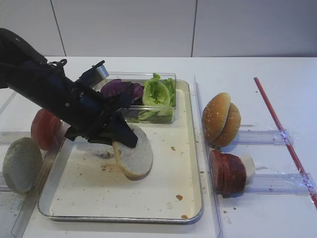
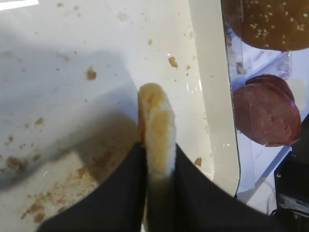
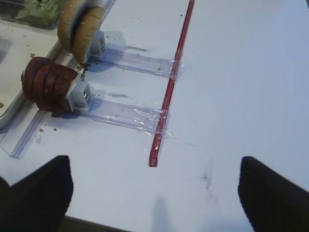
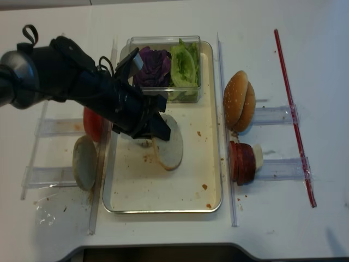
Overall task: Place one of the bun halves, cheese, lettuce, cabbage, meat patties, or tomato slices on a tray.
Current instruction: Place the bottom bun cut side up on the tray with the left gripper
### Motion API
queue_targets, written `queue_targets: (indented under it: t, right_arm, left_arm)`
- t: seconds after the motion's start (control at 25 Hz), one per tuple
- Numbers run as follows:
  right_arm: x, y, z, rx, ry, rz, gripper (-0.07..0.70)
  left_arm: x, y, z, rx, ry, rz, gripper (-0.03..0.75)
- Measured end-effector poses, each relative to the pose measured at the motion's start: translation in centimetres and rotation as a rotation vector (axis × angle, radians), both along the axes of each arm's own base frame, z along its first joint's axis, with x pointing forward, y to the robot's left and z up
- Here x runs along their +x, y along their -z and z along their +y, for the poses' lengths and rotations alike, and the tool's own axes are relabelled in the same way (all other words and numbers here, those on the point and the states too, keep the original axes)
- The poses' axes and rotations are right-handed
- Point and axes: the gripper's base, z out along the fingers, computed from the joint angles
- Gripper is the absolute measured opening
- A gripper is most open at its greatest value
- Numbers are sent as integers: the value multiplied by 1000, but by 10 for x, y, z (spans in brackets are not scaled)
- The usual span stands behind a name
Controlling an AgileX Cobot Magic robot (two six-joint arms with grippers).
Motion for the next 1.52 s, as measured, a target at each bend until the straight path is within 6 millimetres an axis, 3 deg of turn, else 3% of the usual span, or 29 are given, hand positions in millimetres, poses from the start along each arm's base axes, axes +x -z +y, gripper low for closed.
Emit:
queue_targets:
  t: [0.16,0.28,0.8,1.16,1.52]
  right_arm:
    - [0,0,0,0,0,0,693]
    - [0,0,0,0,0,0,693]
    - [0,0,0,0,0,0,693]
    - [0,0,0,0,0,0,693]
    - [0,0,0,0,0,0,693]
  left_arm:
    - [0,0,0,3,-10,16,137]
    - [-1,2,2,26,-12,29,211]
    - [-2,2,2,33,-43,69,349]
    - [-3,5,6,90,-39,95,361]
    - [5,-6,12,219,-22,102,361]
